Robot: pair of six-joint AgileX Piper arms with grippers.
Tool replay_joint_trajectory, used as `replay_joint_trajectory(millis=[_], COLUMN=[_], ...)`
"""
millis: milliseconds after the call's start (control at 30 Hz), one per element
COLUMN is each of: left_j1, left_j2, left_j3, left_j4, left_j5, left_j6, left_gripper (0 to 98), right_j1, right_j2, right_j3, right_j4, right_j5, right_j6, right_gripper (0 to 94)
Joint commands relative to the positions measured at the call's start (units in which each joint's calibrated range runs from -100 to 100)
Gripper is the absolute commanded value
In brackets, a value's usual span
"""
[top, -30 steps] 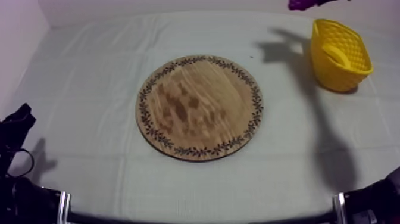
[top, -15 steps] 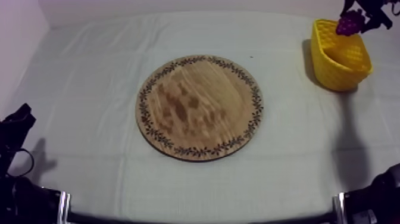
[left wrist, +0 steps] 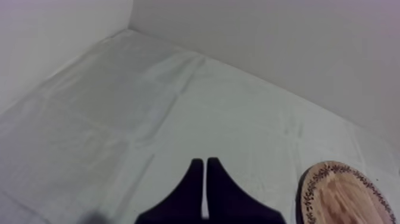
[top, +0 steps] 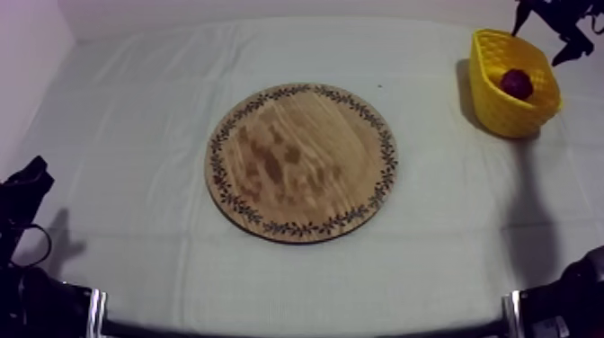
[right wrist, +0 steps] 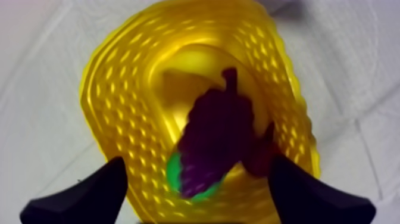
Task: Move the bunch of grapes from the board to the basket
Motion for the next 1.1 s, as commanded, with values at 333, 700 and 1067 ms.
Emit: replay_joint_trajectory(millis=[333,700,1067], left_j1=[-0.01,-0.01,-0.01], left_j2=[0.03,0.03,0.03], left_j3=[0.04,0.04,0.04], left_j4=[0.01,0.01,0.01], left_j5=[0.03,0.03,0.03], left_j6=[0.0,0.0,0.0], left_gripper=[0.0,0.0,0.0], right_j1=[-2.54,-4.83,-12.76], right_j2=[-24.03,-50.88,-75.74], right_j3=[9.54,23.58,49.35], right_j4=[-1.57,-2.91,0.79], right_j5=[-1.47,-3.86,-21.24], right_j6=[4.56,8.3,7.79], right_gripper=[57.5,26.8,9.2])
